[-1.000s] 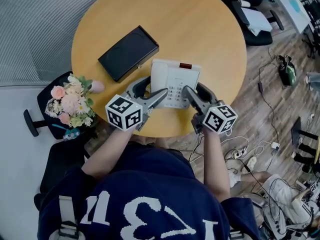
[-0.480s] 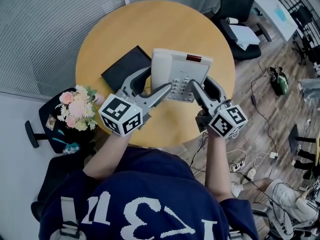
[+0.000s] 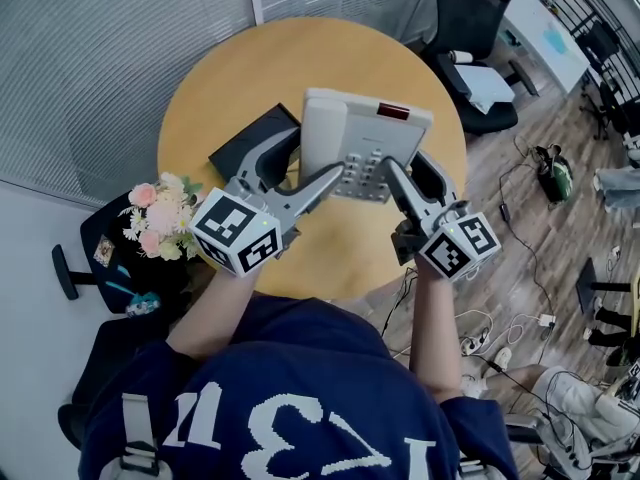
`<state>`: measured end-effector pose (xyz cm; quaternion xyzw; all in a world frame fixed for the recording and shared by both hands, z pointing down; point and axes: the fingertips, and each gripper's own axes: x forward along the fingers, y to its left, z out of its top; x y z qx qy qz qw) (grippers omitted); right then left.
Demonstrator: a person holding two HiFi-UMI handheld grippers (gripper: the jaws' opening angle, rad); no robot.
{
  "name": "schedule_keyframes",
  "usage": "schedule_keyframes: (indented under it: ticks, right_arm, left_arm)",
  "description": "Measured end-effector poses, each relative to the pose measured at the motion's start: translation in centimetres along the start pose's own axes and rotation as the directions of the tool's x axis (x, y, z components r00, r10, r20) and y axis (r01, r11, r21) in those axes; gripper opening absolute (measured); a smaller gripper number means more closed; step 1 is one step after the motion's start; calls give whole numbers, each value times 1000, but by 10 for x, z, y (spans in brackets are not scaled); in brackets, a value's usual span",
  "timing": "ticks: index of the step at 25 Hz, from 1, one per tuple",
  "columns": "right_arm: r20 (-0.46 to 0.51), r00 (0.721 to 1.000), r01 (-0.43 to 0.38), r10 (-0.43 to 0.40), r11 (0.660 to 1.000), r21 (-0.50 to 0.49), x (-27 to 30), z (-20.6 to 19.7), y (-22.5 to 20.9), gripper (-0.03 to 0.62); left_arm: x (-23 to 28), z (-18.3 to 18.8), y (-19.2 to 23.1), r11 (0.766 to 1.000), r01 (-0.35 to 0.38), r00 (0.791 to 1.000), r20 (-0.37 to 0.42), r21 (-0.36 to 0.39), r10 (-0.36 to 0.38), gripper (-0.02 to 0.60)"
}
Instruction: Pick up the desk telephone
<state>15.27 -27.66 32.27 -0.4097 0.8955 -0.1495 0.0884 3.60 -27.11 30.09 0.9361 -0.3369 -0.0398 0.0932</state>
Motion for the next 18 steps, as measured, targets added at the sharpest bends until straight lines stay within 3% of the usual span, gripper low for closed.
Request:
schedule_keyframes:
  ticks: [18]
  right_arm:
    - [0,1000,1,-1,1000,-17,5,13,8,207]
  left_arm:
    - [-2,16,1,1000,6,1000,12,20,-6,322]
